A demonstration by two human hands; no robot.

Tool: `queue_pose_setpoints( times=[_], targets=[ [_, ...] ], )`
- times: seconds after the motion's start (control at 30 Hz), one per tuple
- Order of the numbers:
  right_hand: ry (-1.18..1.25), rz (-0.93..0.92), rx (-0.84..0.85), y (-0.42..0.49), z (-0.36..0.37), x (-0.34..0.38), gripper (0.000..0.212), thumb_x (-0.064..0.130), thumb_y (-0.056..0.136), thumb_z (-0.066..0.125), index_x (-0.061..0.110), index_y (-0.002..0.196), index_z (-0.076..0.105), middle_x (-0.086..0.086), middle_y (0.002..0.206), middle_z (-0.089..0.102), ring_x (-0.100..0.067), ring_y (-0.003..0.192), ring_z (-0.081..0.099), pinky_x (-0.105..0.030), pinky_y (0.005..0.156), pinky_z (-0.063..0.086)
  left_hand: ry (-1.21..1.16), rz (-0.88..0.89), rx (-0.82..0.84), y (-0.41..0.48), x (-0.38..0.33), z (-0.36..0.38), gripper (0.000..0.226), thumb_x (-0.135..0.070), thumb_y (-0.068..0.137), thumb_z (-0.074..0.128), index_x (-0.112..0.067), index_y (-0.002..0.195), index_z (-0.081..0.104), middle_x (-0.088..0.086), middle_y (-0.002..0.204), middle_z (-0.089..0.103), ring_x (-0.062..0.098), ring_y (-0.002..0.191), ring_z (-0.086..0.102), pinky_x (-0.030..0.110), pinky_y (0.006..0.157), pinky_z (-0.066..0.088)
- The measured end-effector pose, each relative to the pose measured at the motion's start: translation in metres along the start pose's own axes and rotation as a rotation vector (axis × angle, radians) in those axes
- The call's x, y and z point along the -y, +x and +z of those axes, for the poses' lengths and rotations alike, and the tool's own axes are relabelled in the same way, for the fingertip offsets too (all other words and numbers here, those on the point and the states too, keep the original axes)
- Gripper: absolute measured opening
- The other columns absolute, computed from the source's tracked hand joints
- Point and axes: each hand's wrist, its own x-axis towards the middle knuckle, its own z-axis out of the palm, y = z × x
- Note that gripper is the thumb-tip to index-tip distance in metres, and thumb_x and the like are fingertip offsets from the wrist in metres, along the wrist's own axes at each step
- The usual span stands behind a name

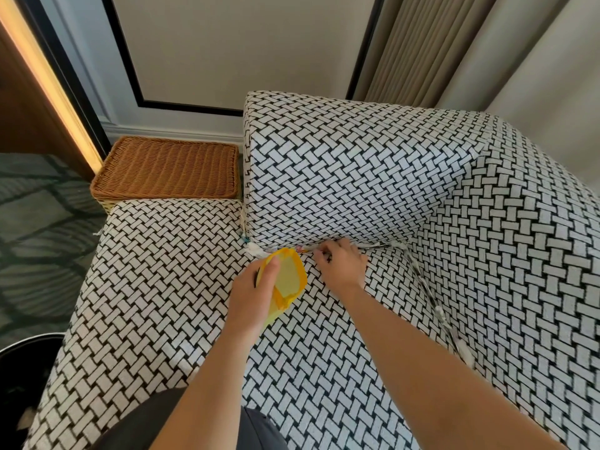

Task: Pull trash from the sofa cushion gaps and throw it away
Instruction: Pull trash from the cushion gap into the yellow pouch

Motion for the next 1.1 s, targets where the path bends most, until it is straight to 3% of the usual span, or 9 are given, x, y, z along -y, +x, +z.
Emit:
queue_pose_setpoints(
  times=[0.1,0.17,0.27,0.37,0.53,0.63,0.8,0.9,1.1],
  targets=[
    [0.289,0.03,-0.14,-0.007,0.001,-0.003,0.02,0.027,0.094,0.049,0.016,0.101,0.064,-0.003,0.103,0.058,-0.019,0.083,0.057,-0.035,0.082,0.047,-0.025,0.076,-0.019,0.001,0.006,0.015,0.028,-0.044,0.092,0.045,-0.018,0.086,0.057,0.007,0.087,0.058,0.017,0.081,0.053,0.021,0.066,0.043],
    [0.428,0.08,-0.185,-0.012,-0.001,-0.007,0.016,0.019,0.095,0.05,0.012,0.099,0.064,-0.007,0.105,0.056,-0.014,0.076,0.053,-0.027,0.073,0.048,0.019,0.118,-0.012,0.002,0.015,0.028,0.05,-0.065,0.08,0.048,-0.018,0.095,0.059,0.004,0.094,0.058,0.015,0.087,0.055,0.025,0.075,0.048],
    [0.34,0.005,-0.13,-0.014,0.0,-0.009,0.02,0.023,0.09,0.055,0.016,0.108,0.059,-0.006,0.114,0.05,-0.016,0.08,0.05,-0.029,0.074,0.045,0.034,0.074,-0.016,0.007,0.026,0.04,0.081,-0.086,0.062,0.042,-0.031,0.121,0.053,0.003,0.123,0.052,0.02,0.113,0.051,0.045,0.095,0.047],
    [0.278,-0.011,-0.085,-0.012,-0.001,-0.004,0.028,0.033,0.089,0.057,0.017,0.112,0.059,-0.006,0.114,0.048,-0.02,0.078,0.052,-0.037,0.083,0.046,-0.133,0.065,-0.033,0.007,0.018,0.04,0.065,-0.073,0.067,0.049,-0.035,0.12,0.05,0.0,0.124,0.052,0.016,0.114,0.051,0.034,0.093,0.048],
    [0.118,-0.03,-0.045,-0.008,0.0,-0.007,0.035,0.023,0.089,0.052,0.014,0.123,0.054,-0.011,0.121,0.045,-0.027,0.092,0.057,-0.036,0.083,0.046,-0.056,0.105,-0.049,0.011,0.03,0.046,0.088,-0.071,0.058,0.052,-0.034,0.137,0.038,-0.007,0.14,0.042,0.013,0.127,0.042,0.041,0.104,0.041],
    [0.013,-0.066,-0.094,-0.006,0.003,-0.01,0.038,0.028,0.089,0.05,0.013,0.124,0.054,-0.011,0.121,0.047,-0.028,0.096,0.056,-0.035,0.08,0.044,-0.07,0.133,-0.074,0.017,0.036,0.048,0.082,-0.067,0.059,0.054,-0.033,0.133,0.044,-0.006,0.134,0.05,0.012,0.123,0.047,0.037,0.102,0.044],
    [0.152,0.021,-0.288,-0.003,0.015,-0.017,0.032,0.034,0.079,0.063,0.008,0.098,0.061,-0.008,0.098,0.058,-0.026,0.087,0.057,-0.035,0.074,0.044,-0.127,0.146,-0.086,0.023,0.037,0.047,0.042,-0.062,0.064,0.056,-0.037,0.097,0.06,-0.007,0.095,0.066,0.003,0.089,0.061,0.016,0.071,0.049],
    [0.028,0.1,-0.277,-0.003,0.014,-0.016,0.043,0.044,0.079,0.061,0.006,0.099,0.063,-0.01,0.103,0.057,-0.027,0.092,0.055,-0.037,0.078,0.041,-0.14,0.14,-0.11,0.023,0.034,0.049,0.026,-0.054,0.072,0.063,-0.034,0.088,0.06,-0.007,0.086,0.065,0.001,0.077,0.06,0.009,0.063,0.048],
    [-0.022,0.225,-0.108,0.005,0.01,-0.011,0.051,0.056,0.078,0.046,0.022,0.11,0.064,-0.002,0.12,0.049,-0.023,0.111,0.044,-0.038,0.089,0.033,-0.135,0.122,-0.138,0.027,0.035,0.051,0.042,-0.064,0.058,0.053,-0.03,0.083,0.061,-0.004,0.082,0.065,0.009,0.078,0.061,0.019,0.066,0.048]
  ],
)
